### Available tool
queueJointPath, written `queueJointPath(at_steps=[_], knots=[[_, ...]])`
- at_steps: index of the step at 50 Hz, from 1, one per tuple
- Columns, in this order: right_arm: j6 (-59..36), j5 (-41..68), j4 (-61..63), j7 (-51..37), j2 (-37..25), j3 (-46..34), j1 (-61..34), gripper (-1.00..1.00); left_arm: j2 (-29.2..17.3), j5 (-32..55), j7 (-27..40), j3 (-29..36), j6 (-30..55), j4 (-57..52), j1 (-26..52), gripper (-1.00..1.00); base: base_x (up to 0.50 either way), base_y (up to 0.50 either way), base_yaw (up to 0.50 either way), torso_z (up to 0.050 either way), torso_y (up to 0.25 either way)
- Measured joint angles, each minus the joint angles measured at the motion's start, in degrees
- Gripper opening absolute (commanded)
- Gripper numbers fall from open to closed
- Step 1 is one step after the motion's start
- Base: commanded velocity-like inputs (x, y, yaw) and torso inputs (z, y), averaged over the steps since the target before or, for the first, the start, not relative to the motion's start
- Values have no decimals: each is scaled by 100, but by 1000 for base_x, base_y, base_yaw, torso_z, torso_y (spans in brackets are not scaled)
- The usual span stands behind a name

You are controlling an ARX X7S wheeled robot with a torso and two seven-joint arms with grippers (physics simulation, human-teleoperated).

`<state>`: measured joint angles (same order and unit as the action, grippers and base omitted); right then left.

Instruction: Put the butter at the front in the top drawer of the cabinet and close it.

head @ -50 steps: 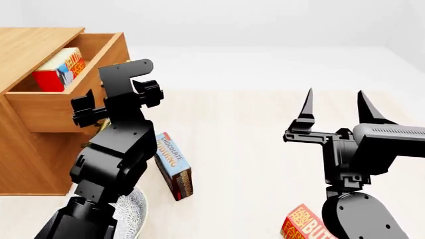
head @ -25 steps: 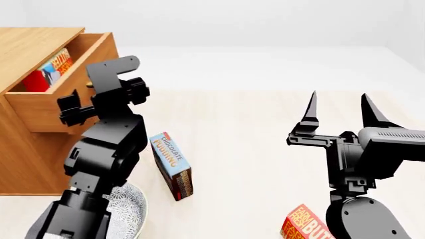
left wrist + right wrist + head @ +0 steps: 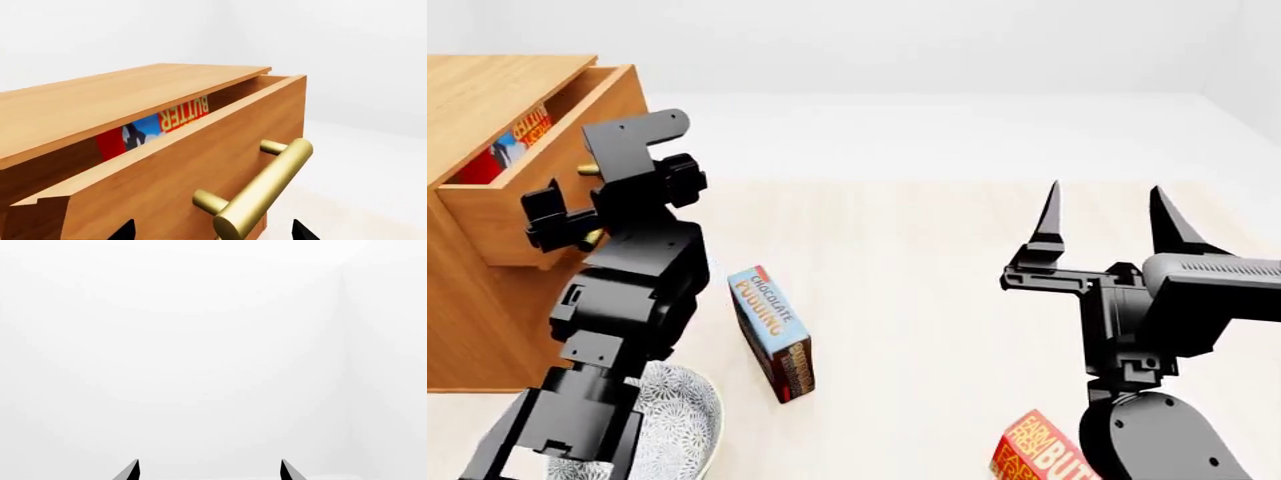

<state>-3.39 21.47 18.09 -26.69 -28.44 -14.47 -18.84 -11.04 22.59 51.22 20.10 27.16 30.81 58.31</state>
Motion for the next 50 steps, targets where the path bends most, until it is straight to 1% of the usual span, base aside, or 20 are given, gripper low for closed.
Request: queueJointPath(at_steps=[21, 50], knots=[[12, 1, -12, -3, -5, -21, -4, 100, -65, -79, -11, 1, -271, 545, 191, 100, 0, 0, 0, 0, 0], [10, 8, 6, -15, -28, -42, 13, 100, -246, -145, 10, -48, -452, 1036, 374, 100, 0, 0, 0, 0, 0]])
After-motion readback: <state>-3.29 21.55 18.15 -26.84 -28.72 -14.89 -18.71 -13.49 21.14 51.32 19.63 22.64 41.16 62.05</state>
